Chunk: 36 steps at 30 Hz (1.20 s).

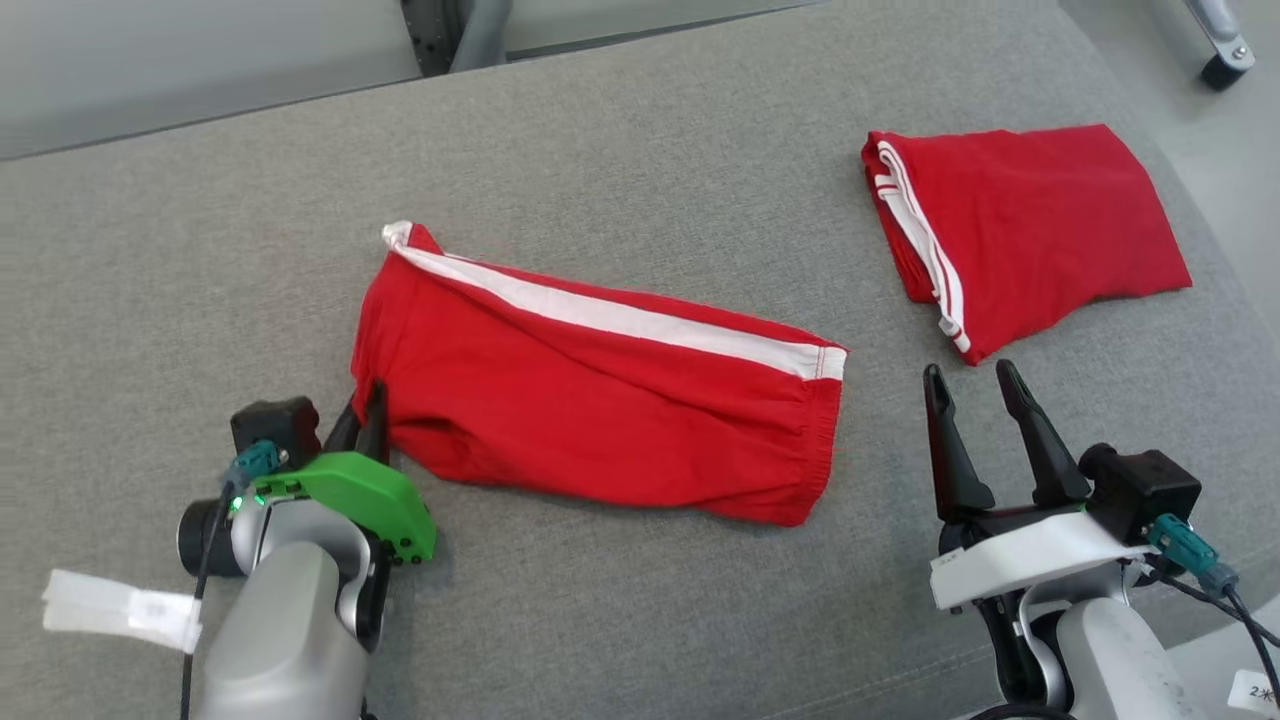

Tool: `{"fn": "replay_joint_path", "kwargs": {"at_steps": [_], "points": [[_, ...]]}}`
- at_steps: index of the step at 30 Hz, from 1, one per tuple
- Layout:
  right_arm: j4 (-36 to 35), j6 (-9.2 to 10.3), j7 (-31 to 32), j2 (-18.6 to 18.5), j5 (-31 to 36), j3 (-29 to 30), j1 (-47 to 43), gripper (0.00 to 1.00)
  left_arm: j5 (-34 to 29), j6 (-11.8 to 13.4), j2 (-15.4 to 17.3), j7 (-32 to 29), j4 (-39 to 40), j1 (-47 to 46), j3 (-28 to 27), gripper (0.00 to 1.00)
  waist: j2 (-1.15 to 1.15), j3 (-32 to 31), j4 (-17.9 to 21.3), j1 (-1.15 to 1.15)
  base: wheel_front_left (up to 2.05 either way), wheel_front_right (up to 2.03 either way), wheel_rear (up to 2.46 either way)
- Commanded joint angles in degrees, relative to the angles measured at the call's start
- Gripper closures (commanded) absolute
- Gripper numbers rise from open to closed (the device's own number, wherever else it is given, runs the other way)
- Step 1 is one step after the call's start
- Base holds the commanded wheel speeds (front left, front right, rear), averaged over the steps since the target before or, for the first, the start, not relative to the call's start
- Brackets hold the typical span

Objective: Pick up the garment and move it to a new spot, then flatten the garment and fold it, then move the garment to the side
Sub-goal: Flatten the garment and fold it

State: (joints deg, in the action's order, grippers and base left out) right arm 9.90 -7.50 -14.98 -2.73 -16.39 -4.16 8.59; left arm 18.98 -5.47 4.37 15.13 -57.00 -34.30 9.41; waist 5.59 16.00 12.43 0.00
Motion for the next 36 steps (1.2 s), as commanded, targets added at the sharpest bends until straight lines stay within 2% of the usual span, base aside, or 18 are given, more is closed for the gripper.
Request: {"fn": "replay_joint_path", "kwargs": {"at_steps": [1,8,15,16,17,18,24,30,36], "points": [[0.38,0.04,-0.07,-0.18,0.57,0.22,-1.26,0.0,0.39,0.47,-0.29,-0.05,1.66,2.89,-0.57,1.0,-0.01,-3.21,-3.36,0.0,0.0,0.0,0.0],[1.05,0.04,-0.07,-0.19,1.51,0.92,-4.02,0.0,0.74,1.38,-1.28,-0.05,9.64,13.55,-1.7,1.0,-0.01,-6.86,-10.01,0.0,0.0,0.0,0.0],[1.55,0.04,-0.08,-0.19,2.13,0.51,-3.89,0.0,3.01,3.08,-1.34,-0.05,15.8,20.38,0.81,1.0,-0.01,-6.96,-13.52,0.0,0.0,0.0,0.0],[1.6,0.04,-0.08,-0.19,2.04,0.43,-3.68,0.0,3.11,3.21,-1.35,-0.05,16.23,20.87,0.98,0.74,-0.01,-6.83,-13.73,0.0,0.0,0.0,0.0],[1.68,0.04,-0.07,-0.19,2.11,0.28,-3.49,0.0,3.17,3.5,-1.36,-0.05,16.72,21.17,1.03,0.09,-0.01,-6.67,-13.88,0.0,0.0,0.0,0.0],[1.74,0.04,-0.07,-0.18,2.4,-0.05,-3.29,0.0,3.24,3.72,-1.35,-0.05,17.25,21.29,1.12,0.0,-0.01,-6.45,-14.0,0.0,0.0,0.0,0.0],[3.74,0.04,-0.07,-0.16,2.69,-2.14,-2.57,0.0,0.76,5.09,-1.36,-0.04,22.63,22.32,1.04,0.0,-0.01,-5.21,-15.5,0.0,0.0,0.0,0.0],[12.71,0.04,-0.08,-0.21,1.68,-2.22,-0.78,0.0,-0.7,5.09,-1.36,-0.04,27.59,23.62,0.89,0.0,-0.01,-4.55,-18.5,0.0,0.0,0.0,0.0],[19.95,0.04,-0.07,-0.19,0.73,-1.49,1.2,0.0,-1.16,5.25,-1.36,-0.04,28.8,23.95,1.15,0.0,-0.01,-3.78,-21.2,0.0,0.0,0.0,0.0]]}}
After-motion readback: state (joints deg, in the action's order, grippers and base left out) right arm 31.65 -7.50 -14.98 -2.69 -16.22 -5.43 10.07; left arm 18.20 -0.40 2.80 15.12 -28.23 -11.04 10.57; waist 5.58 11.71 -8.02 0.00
